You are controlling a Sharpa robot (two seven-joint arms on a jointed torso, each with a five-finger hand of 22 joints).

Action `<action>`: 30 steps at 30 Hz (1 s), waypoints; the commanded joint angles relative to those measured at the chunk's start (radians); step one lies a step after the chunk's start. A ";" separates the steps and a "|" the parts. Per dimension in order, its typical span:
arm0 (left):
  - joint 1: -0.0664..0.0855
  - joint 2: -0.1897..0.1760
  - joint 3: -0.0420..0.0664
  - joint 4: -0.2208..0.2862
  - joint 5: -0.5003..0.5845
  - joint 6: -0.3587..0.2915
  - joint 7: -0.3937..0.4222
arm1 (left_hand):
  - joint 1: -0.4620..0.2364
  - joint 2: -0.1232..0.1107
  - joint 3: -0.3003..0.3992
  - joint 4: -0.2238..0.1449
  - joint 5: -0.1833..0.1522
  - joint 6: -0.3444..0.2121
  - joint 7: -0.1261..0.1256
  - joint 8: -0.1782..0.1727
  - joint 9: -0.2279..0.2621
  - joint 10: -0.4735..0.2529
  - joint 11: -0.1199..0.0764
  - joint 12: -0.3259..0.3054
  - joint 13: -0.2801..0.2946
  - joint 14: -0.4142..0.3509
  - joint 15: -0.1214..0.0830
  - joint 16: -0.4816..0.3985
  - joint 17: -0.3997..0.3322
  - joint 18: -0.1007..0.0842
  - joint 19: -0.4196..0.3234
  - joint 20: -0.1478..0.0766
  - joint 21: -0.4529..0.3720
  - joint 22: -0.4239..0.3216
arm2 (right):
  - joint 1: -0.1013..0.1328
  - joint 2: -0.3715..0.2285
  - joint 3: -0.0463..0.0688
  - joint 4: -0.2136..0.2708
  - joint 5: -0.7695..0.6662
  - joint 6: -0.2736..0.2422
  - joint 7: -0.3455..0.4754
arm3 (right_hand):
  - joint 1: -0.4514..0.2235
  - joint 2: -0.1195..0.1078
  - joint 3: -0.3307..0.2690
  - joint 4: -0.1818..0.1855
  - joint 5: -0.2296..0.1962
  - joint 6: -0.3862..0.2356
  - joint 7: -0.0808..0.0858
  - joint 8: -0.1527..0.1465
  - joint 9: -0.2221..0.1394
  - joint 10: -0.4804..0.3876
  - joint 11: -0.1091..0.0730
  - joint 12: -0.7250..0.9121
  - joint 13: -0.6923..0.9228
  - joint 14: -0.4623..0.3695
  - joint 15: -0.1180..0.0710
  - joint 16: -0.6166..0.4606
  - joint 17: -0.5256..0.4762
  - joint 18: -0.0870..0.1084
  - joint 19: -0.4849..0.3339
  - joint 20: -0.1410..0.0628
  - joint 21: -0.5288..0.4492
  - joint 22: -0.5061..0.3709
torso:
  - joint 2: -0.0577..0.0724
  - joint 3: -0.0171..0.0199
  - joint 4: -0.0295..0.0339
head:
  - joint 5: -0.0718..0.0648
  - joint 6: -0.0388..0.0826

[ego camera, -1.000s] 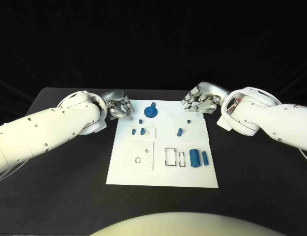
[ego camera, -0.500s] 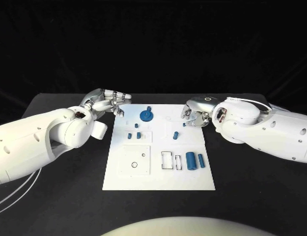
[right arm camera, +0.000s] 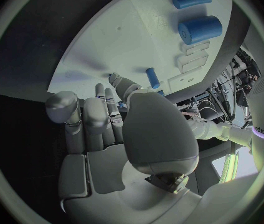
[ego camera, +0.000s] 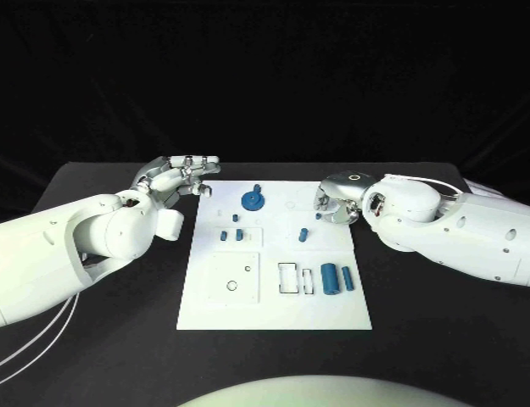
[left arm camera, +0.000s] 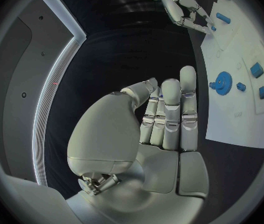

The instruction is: Assemble the parts on the task board

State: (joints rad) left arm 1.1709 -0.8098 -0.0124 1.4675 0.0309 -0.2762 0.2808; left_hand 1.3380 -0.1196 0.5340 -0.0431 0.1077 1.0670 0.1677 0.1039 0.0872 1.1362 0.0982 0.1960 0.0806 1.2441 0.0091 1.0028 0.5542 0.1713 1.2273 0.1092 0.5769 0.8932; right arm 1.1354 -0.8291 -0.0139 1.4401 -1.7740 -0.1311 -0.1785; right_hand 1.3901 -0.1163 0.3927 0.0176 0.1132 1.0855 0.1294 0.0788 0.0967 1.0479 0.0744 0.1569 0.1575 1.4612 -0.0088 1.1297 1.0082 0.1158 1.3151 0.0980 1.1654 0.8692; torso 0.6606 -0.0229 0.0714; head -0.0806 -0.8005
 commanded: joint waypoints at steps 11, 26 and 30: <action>-0.004 -0.005 0.000 0.020 0.046 -0.003 0.030 | 0.001 0.011 -0.012 -0.001 0.000 0.006 0.003 0.006 0.001 0.003 -0.002 0.007 0.002 -0.011 0.000 -0.012 -0.012 0.012 -0.005 -0.001 -0.010 -0.004 | -0.014 0.027 0.000 -0.030 0.006 0.031 0.021 | 0.001 0.030 0.043 -0.011 -0.022 0.045 -0.007 0.001 0.007 0.061 -0.006 -0.003 -0.046 0.027 -0.003 0.004 0.009 0.009 0.020 -0.004 0.002 0.012 | 0.000 0.0013 -0.0013 | 0.005 -0.007; -0.004 -0.006 0.000 0.013 0.046 0.000 0.022 | 0.005 0.012 -0.015 -0.004 0.001 0.006 0.003 0.008 0.001 0.001 -0.003 0.010 0.002 -0.014 -0.001 -0.015 -0.017 0.012 -0.006 -0.001 -0.014 -0.007 | -0.018 0.040 0.000 -0.031 0.037 0.030 0.032 | 0.000 0.034 0.054 -0.018 -0.025 0.053 -0.003 0.000 0.010 0.081 -0.004 -0.004 -0.058 0.031 -0.003 0.014 0.018 0.006 0.029 -0.005 0.013 0.029 | -0.001 0.0008 -0.0007 | 0.005 -0.011; -0.004 -0.006 0.000 0.013 0.046 0.004 0.019 | 0.005 0.012 -0.016 -0.005 0.001 0.006 0.003 0.008 0.001 0.001 -0.003 0.011 0.002 -0.014 -0.001 -0.015 -0.017 0.012 -0.006 -0.002 -0.014 -0.007 | -0.019 0.042 0.000 -0.033 0.039 0.032 0.032 | 0.002 0.035 0.059 -0.022 -0.023 0.054 -0.001 0.000 0.011 0.084 -0.002 -0.006 -0.062 0.032 -0.001 0.018 0.022 0.005 0.032 -0.005 0.016 0.033 | 0.000 0.0004 -0.0006 | 0.005 -0.012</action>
State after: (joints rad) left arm 1.1666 -0.8162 -0.0133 1.4796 0.0708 -0.2816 0.2930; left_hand 1.3419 -0.1158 0.5230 -0.0487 0.1077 1.0667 0.1676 0.1081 0.0869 1.1360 0.0981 0.2015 0.0813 1.2371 0.0090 0.9911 0.5377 0.1712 1.2273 0.1092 0.5671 0.8869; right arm 1.1224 -0.7921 -0.0107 1.4043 -1.7454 -0.1212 -0.1649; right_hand 1.3912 -0.0882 0.4448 -0.0042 0.0907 1.1344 0.1269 0.0788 0.1076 1.1252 0.0692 0.1574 0.0961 1.4612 -0.0089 1.1414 1.0287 0.1157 1.3396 0.0950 1.1775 0.9015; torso 0.6602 -0.0223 0.0705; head -0.0755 -0.8117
